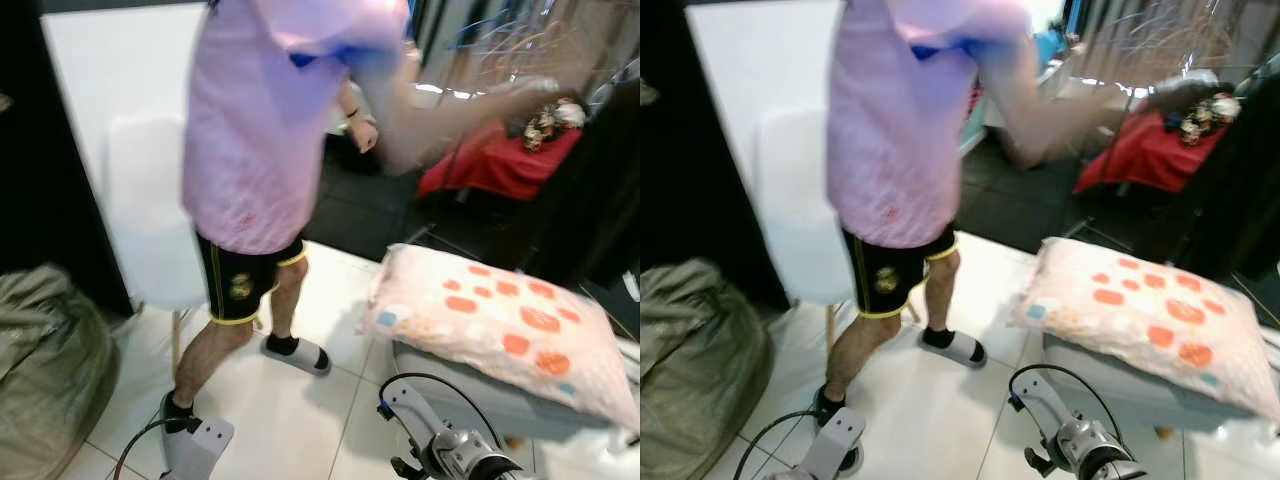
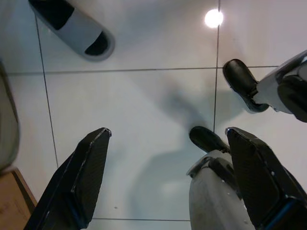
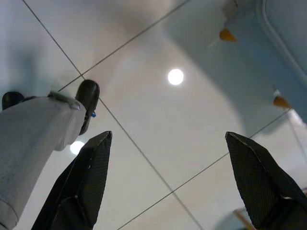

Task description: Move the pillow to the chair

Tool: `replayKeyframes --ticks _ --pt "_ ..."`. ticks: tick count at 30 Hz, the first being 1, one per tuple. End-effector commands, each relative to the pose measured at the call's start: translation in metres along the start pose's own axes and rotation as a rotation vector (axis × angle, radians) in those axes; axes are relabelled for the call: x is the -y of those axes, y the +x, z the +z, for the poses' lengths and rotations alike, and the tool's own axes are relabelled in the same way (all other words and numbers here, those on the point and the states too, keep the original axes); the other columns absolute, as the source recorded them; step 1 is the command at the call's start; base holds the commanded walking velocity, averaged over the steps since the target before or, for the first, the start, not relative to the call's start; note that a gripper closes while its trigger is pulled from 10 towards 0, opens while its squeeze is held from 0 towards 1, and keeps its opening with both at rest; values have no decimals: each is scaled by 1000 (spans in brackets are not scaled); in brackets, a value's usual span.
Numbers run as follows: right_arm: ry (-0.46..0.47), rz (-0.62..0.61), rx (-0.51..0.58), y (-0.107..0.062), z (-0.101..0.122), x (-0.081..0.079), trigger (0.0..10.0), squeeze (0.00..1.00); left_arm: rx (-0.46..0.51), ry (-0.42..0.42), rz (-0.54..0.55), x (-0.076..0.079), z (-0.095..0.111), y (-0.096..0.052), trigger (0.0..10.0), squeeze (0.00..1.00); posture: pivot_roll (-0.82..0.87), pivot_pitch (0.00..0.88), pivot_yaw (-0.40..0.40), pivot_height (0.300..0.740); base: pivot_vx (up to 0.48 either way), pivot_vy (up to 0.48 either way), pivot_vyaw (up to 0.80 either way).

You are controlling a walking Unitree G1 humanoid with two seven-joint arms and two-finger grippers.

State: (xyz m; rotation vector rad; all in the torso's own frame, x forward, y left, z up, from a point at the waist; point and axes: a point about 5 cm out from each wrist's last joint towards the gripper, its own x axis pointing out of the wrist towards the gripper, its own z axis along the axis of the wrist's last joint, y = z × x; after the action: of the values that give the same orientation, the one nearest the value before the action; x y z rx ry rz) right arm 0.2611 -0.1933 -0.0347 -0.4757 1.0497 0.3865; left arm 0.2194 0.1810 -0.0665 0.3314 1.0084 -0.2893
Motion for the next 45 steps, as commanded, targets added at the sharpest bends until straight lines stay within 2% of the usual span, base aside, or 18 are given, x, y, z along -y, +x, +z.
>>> replayKeyframes --ticks 1,38,45 --pt "-4 -9 -10 -1 -1 4 10000 0 3 16 -2 1 3 0 10000 0 -162 0 -48 740 0 0 -788" --pt "9 -9 -7 -1 -3 3 10000 0 -7 41 -8 2 2 0 10000 0 -143 0 -54 740 0 0 -784" --pt "5 -15 -8 -1 -3 3 10000 0 -8 40 -9 2 2 0 10000 0 -142 0 -55 740 0 0 0"
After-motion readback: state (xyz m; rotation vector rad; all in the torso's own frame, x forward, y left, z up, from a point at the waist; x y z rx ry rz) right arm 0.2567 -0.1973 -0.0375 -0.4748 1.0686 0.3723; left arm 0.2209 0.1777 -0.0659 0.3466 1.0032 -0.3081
